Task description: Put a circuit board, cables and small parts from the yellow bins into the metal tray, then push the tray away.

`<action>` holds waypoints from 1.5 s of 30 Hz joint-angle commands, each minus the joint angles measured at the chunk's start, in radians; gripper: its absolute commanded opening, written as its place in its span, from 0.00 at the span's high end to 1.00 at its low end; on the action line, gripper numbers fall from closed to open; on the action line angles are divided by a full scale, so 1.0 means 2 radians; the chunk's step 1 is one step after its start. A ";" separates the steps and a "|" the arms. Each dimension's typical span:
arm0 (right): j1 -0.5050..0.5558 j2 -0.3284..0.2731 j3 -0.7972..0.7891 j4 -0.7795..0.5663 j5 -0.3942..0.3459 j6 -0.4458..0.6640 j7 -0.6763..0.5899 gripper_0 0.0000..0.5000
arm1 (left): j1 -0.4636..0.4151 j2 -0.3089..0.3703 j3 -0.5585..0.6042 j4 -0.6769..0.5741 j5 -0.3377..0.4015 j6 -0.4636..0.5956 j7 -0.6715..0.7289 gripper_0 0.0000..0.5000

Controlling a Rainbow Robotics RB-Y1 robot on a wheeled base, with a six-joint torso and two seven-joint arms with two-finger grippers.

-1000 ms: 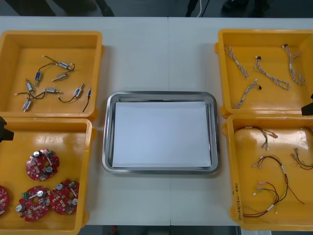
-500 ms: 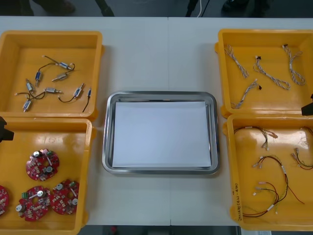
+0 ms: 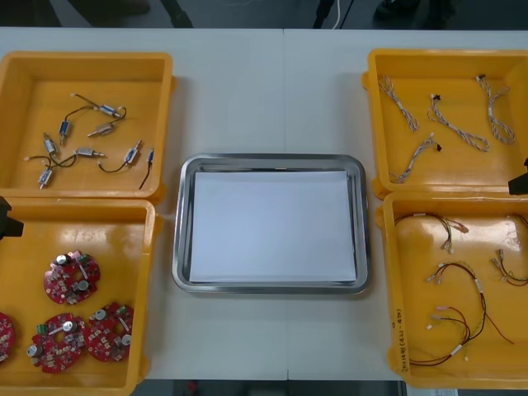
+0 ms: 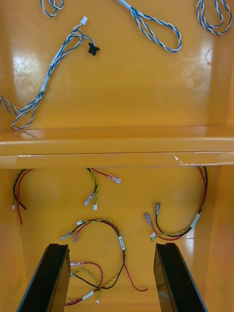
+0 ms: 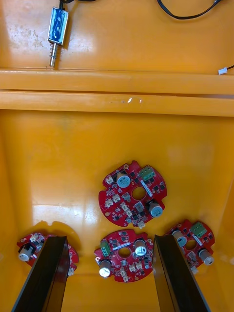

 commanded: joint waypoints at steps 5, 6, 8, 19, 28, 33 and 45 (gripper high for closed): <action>-0.014 -0.016 0.007 -0.005 -0.004 0.003 -0.015 0.00 | 0.009 0.020 -0.003 -0.002 0.003 0.003 0.018 0.00; -0.014 -0.016 0.007 -0.005 -0.004 0.003 -0.015 0.00 | 0.009 0.020 -0.003 -0.002 0.003 0.003 0.018 0.00; -0.014 -0.016 0.007 -0.005 -0.004 0.003 -0.015 0.00 | 0.009 0.020 -0.003 -0.002 0.003 0.003 0.018 0.00; -0.014 -0.016 0.007 -0.005 -0.004 0.003 -0.015 0.00 | 0.009 0.020 -0.003 -0.002 0.003 0.003 0.018 0.00; -0.014 -0.016 0.007 -0.005 -0.004 0.003 -0.015 0.00 | 0.009 0.020 -0.003 -0.002 0.003 0.003 0.018 0.00; -0.014 -0.016 0.007 -0.005 -0.004 0.003 -0.015 0.00 | 0.009 0.020 -0.003 -0.002 0.003 0.003 0.018 0.00; -0.014 -0.016 0.007 -0.005 -0.004 0.003 -0.015 0.00 | 0.009 0.020 -0.003 -0.002 0.003 0.003 0.018 0.00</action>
